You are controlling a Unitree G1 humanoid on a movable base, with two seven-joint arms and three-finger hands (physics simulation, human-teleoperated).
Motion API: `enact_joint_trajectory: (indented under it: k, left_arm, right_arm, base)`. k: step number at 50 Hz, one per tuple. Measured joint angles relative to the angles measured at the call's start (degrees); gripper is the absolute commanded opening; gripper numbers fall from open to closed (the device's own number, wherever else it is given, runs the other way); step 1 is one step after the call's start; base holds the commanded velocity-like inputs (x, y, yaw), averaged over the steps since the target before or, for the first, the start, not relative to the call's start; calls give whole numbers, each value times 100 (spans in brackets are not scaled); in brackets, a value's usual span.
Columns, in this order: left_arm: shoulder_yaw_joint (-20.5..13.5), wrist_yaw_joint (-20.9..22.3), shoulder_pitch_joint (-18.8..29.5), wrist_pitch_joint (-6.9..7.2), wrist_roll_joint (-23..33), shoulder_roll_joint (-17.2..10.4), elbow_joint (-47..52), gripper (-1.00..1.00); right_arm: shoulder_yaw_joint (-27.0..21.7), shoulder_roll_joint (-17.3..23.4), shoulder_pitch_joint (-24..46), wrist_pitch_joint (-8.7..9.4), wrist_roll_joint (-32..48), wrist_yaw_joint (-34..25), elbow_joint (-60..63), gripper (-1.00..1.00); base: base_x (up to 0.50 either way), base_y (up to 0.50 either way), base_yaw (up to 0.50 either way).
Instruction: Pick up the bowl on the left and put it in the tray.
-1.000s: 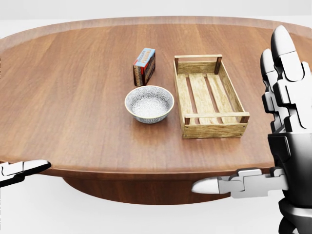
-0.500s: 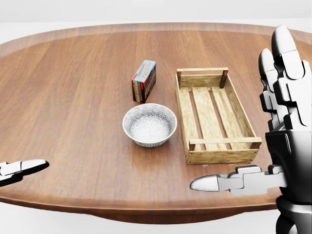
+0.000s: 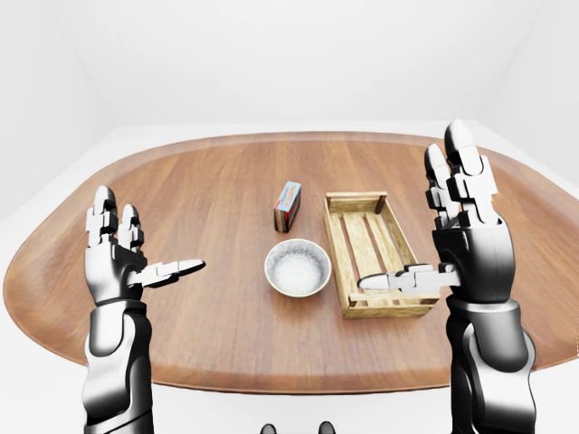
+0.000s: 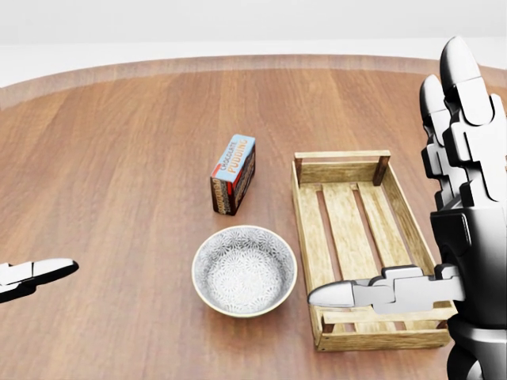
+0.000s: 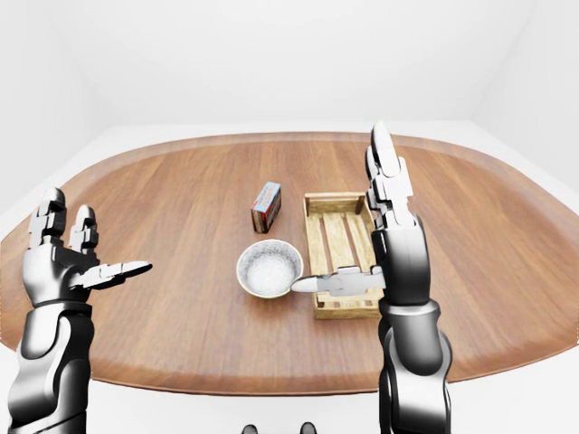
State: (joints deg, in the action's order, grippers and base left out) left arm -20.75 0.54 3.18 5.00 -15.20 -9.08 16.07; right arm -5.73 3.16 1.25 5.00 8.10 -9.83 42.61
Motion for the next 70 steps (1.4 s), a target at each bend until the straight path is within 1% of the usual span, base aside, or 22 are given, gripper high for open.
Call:
enact_joint_trajectory:
  k: [12, 22, 29, 34, 42, 46, 51, 59, 70]
  left_arm:
    - [-30, -7, 0, 0, -29, -16, 38, 100]
    - [-41, 4, -5, 0, -41, -16, 63, 100]
    - [-49, 22, -37, 0, -49, -4, 110, 100]
    - [-61, 28, -50, 0, -61, 1, 165, 100]
    - [-81, 37, -46, 0, -70, -6, 194, 100]
    - [-97, 42, -57, 0, -86, -9, 256, 100]
    - [-126, 46, -56, 0, -111, -17, 315, 100]
    - [-158, 50, -54, 0, -137, -27, 379, 100]
    - [-173, 62, -65, 0, -139, -26, 382, 100]
  right_arm:
    - [16, -5, 17, 0, 26, -3, 41, 96]
    - [137, 4, 37, 0, 140, -61, 43, 96]
    - [302, 36, 54, 0, 383, -171, 48, 96]
    - [487, 59, 45, 0, 699, -318, 39, 96]
    - [973, 71, -116, 0, 1398, -677, -192, 96]
    - [1400, 165, -372, 0, 2081, -952, -415, 96]
    - [1706, 166, -606, 0, 2723, -1268, -649, 96]
    - [1941, 101, -837, 0, 3360, -1599, -883, 96]
    - [2149, 27, -1024, 0, 3950, -1815, -1007, 96]
  base:
    - [49, 0, 0]
    - [2, 0, 0]
    - [0, 0, 0]
    - [0, 0, 0]
    - [0, 0, 0]
    - [0, 0, 0]
    - [0, 0, 0]
    - [0, 0, 0]
    - [0, 0, 0]
